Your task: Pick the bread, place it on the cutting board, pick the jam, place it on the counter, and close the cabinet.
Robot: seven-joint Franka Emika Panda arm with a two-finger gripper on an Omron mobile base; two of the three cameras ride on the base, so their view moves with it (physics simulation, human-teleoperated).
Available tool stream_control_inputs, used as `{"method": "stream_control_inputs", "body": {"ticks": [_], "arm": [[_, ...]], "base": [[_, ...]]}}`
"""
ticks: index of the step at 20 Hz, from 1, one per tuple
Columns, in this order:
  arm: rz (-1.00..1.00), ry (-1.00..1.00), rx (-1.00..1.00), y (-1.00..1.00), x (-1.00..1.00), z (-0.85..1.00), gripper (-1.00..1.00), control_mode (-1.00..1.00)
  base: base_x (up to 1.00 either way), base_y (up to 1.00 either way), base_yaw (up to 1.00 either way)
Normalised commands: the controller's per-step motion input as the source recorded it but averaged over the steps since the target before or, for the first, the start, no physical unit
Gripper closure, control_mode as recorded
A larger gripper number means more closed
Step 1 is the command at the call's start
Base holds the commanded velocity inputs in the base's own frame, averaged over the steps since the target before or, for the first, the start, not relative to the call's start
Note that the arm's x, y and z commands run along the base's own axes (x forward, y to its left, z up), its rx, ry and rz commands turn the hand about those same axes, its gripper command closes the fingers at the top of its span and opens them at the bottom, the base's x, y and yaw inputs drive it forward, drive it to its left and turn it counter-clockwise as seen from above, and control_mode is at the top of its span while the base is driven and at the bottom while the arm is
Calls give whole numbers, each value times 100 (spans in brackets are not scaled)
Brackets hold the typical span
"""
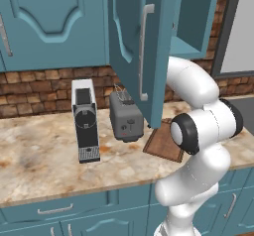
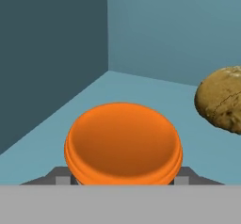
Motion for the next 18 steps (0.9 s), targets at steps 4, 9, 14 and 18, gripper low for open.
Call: {"method": "stream_control_inputs", "body": {"ticks": [4, 9, 14, 18], "arm": [[2, -1, 0, -5, -9, 0, 100, -100], [1, -1, 0, -13, -5, 0, 100, -100], [0, -2, 0, -18, -5, 0, 100, -100], [0, -1, 0, -17, -6, 0, 100, -100]], "base": [[0, 0, 0], [0, 0, 0], [0, 0, 0], [0, 0, 0]]}}
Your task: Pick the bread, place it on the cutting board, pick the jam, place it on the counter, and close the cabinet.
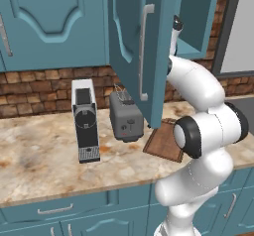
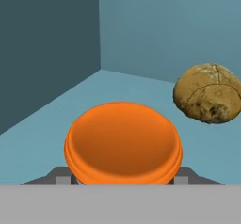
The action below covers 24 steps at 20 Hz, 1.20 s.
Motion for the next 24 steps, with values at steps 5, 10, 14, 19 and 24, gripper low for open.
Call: {"method": "stream_control_inputs", "body": {"ticks": [5, 10, 14, 19, 24], "arm": [[0, -2, 0, -14, -19, 0, 100, -100], [0, 0, 0, -10, -33, 2, 100, -100], [0, 0, 0, -8, -36, 3, 100, -100], [0, 0, 0, -11, -42, 4, 100, -100], [0, 0, 0, -14, -46, 3, 100, -100]], "base": [[0, 0, 0], [0, 0, 0], [0, 0, 0], [0, 0, 0], [0, 0, 0]]}}
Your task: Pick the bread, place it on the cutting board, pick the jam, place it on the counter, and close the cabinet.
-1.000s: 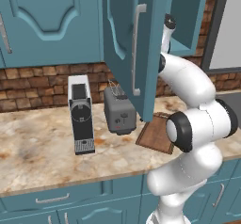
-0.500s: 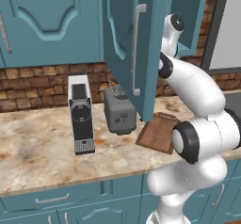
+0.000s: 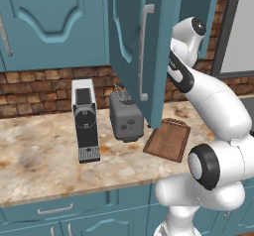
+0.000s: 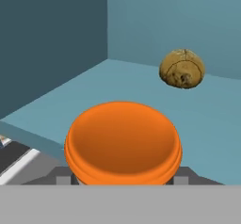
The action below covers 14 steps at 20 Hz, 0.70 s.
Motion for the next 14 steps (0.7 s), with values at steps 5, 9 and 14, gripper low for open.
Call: {"method": "stream_control_inputs", "body": {"ticks": [5, 9, 14], "arm": [[0, 0, 0, -14, -46, 0, 100, -100], [0, 0, 0, -20, -51, 0, 100, -100], [0, 0, 0, -25, -51, 0, 100, -100]], "base": [[0, 0, 0], [0, 0, 0], [0, 0, 0]]}}
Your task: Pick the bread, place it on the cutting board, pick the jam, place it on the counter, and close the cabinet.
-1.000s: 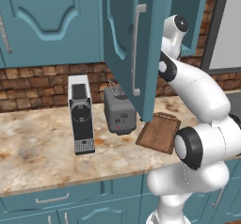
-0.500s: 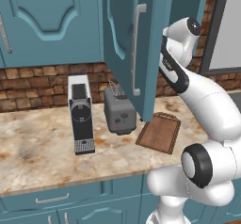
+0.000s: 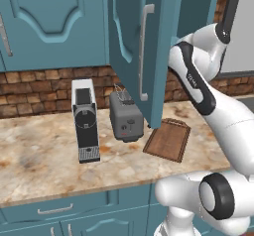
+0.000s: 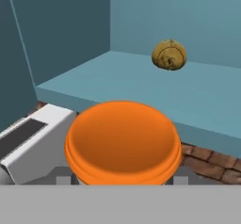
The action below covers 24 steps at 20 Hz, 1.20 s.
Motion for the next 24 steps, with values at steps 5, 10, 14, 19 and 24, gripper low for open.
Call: {"method": "stream_control_inputs", "body": {"ticks": [5, 10, 14, 19, 24], "arm": [[0, 0, 0, -27, -52, 0, 100, -100], [0, 0, 0, -24, -48, -1, 100, -100], [0, 0, 0, -21, -39, -7, 100, -100], [0, 0, 0, -16, -25, -18, 100, -100], [0, 0, 0, -17, -14, -24, 100, -100]], "base": [[0, 0, 0], [0, 0, 0], [0, 0, 0], [0, 0, 0], [0, 0, 0]]}}
